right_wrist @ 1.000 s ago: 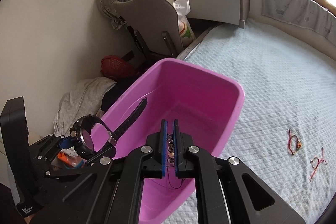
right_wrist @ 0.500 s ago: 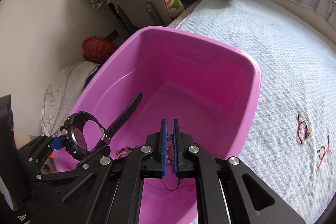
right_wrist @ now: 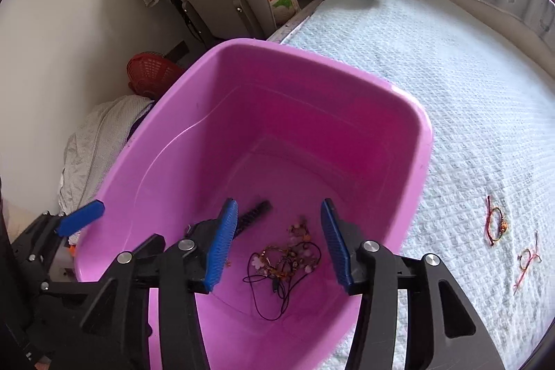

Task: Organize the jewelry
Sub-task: 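Open the left tool to drop the wristwatch into the basin, then withdraw both open tools from the basin back over the bed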

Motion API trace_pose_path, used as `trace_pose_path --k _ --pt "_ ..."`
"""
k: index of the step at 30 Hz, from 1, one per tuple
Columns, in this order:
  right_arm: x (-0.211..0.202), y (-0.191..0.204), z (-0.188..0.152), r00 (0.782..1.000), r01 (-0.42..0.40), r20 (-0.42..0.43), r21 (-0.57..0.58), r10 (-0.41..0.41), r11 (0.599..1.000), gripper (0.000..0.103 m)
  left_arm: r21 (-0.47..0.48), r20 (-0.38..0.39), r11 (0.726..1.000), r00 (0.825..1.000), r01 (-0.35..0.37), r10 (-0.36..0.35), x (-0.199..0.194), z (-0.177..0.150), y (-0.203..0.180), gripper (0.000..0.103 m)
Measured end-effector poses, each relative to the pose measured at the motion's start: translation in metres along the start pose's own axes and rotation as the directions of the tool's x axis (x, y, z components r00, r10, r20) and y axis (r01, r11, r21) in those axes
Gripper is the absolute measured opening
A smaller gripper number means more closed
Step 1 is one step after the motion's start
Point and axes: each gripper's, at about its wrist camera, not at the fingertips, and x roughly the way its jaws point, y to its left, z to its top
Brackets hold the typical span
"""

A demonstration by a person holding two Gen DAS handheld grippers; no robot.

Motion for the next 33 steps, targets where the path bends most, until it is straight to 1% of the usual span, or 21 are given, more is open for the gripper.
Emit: trace_pose_path --k 5,8,13,16,19,21,23,25,27,28,31,33 --pt "-0.002 -0.004 -0.008 0.999 -0.007 -0.032 0.027 0.008 1.0 0.051 -0.01 -0.015 1.0 1.0 -0.014 0.014 -0.003 -0.001 0.005 0.087" --pt "-0.004 -0.002 -0.012 0.999 -0.009 -0.047 0.037 0.01 0.999 0.054 -0.01 -0.022 1.0 0.999 -0.03 0.03 -0.008 -0.001 0.006 0.087" --pt "-0.018 -0.005 -0.021 0.998 -0.006 -0.059 0.062 0.01 0.998 0.058 -0.002 -0.019 0.999 0.999 -0.039 0.039 -0.021 -0.005 0.006 0.087" --pt "-0.029 -0.009 -0.03 0.998 -0.001 -0.068 0.084 0.007 0.996 0.059 0.0 -0.018 1.0 0.999 -0.03 0.03 -0.029 -0.006 0.005 0.088" --pt "-0.044 -0.014 -0.041 0.997 0.007 -0.072 0.098 0.0 0.995 0.063 0.002 -0.021 1.0 1.0 -0.012 0.012 -0.038 -0.008 0.002 0.091" --pt "-0.054 -0.021 -0.05 0.997 0.021 -0.073 0.113 -0.012 0.993 0.066 0.006 -0.018 1.0 1.0 0.001 -0.001 -0.045 -0.011 -0.003 0.091" --pt "-0.061 -0.028 -0.059 0.997 0.025 -0.077 0.143 -0.014 0.989 0.066 0.022 -0.01 1.0 1.0 0.006 -0.006 -0.052 -0.014 -0.01 0.091" --pt "-0.069 -0.038 -0.069 0.996 0.037 -0.084 0.172 -0.023 0.984 0.067 0.045 -0.007 0.999 1.0 0.007 -0.006 -0.057 -0.018 -0.019 0.091" --pt "-0.077 -0.05 -0.079 0.995 0.056 -0.095 0.2 -0.037 0.978 0.072 0.07 0.0 0.998 1.0 0.001 -0.001 -0.063 -0.021 -0.03 0.091" --pt "-0.081 -0.055 -0.085 0.994 0.063 -0.096 0.211 -0.043 0.975 0.072 0.085 0.006 0.996 1.0 -0.005 0.004 -0.066 -0.023 -0.035 0.091" --pt "-0.096 -0.072 -0.102 0.992 0.107 -0.093 0.231 -0.087 0.967 0.074 0.127 0.027 0.992 0.999 -0.02 0.017 -0.076 -0.03 -0.054 0.091" --pt "-0.106 -0.086 -0.116 0.99 0.131 -0.089 0.252 -0.112 0.959 0.074 0.153 0.041 0.988 0.999 -0.001 -0.005 -0.083 -0.036 -0.068 0.091"
